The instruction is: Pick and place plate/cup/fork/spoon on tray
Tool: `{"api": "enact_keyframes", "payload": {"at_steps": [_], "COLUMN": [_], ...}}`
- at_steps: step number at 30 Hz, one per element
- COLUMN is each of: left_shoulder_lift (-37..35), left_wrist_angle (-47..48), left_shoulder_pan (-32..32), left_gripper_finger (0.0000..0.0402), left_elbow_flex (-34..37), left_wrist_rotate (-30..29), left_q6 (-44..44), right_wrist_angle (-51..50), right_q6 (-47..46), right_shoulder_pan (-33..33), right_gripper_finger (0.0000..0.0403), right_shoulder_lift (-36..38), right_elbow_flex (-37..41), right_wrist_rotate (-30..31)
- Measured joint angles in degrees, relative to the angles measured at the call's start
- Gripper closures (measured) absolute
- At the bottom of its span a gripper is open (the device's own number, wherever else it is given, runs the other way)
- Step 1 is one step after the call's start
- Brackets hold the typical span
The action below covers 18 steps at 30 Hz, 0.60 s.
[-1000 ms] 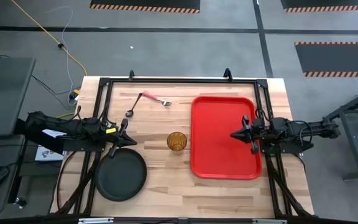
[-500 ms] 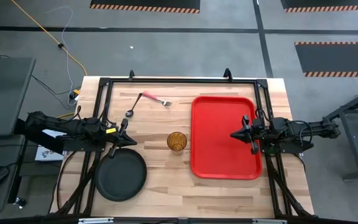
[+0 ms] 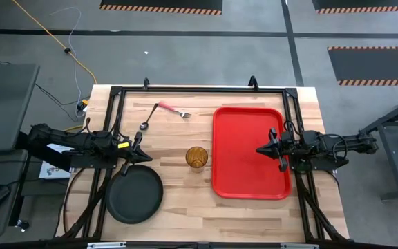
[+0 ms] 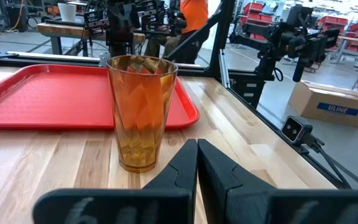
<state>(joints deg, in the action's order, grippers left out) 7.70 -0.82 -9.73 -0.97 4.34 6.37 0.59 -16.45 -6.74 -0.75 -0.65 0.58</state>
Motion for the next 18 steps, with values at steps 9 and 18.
{"api": "enact_keyframes", "payload": {"at_steps": [9,18], "left_shoulder_lift": [0.00,0.02], "left_wrist_angle": [-0.01,-0.85], "left_shoulder_pan": [0.01,0.00], "left_gripper_finger": [0.0398,0.0398], "left_elbow_flex": [0.00,0.00], "left_wrist_rotate": [0.00,0.02], "left_q6": [0.01,0.94], "right_wrist_angle": [-0.01,0.00], "right_q6": [0.00,0.00], "right_shoulder_pan": [-0.02,-0.02], "right_gripper_finger": [0.0402,0.0402], "right_shoulder_lift": [0.01,0.01], "right_elbow_flex": [0.00,0.00], "right_wrist_rotate": [0.01,0.02]}}
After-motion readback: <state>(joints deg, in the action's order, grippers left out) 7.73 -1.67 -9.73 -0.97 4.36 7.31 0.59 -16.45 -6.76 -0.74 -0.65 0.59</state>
